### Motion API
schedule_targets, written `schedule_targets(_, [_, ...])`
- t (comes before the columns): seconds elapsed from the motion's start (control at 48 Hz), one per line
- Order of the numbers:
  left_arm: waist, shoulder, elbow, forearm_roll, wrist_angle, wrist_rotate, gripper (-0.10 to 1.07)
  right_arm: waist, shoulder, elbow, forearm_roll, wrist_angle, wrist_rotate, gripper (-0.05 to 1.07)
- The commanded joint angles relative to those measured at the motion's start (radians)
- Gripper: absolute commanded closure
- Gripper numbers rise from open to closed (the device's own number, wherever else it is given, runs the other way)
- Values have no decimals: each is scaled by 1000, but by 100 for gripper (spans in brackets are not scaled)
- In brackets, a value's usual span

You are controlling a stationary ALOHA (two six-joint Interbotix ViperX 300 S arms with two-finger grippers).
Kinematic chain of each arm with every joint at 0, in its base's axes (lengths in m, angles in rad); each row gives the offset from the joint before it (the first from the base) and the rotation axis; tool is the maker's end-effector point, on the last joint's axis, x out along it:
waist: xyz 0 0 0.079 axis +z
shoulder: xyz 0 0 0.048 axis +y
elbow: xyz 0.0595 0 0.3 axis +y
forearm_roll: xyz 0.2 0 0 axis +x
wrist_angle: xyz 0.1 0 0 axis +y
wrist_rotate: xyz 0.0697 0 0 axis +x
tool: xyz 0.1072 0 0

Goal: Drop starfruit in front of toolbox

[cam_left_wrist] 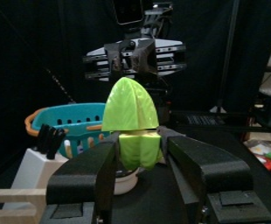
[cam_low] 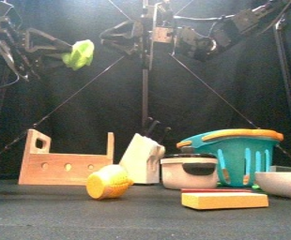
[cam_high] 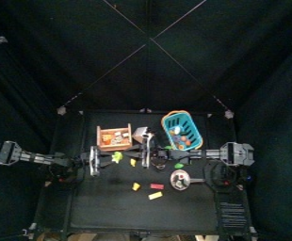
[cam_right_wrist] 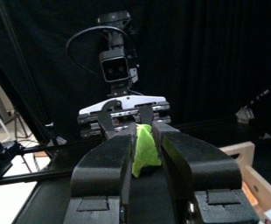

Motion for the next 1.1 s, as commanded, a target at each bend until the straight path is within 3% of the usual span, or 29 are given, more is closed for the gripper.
schedule_targets(0.0, [0,3,-11,3,18,0,22,-2,-21,8,31,11,0,38])
schedule_targets(0.271, [0,3,-12,18,103,2,22,18,-20,61,135,57,-2,32])
schedule_targets(0.562, [0,3,-15,23,137,2,22,55,5,49,126,57,-3,-2])
schedule_targets(1.083, [-2,3,-25,61,140,0,22,77,115,-81,86,133,-3,-2])
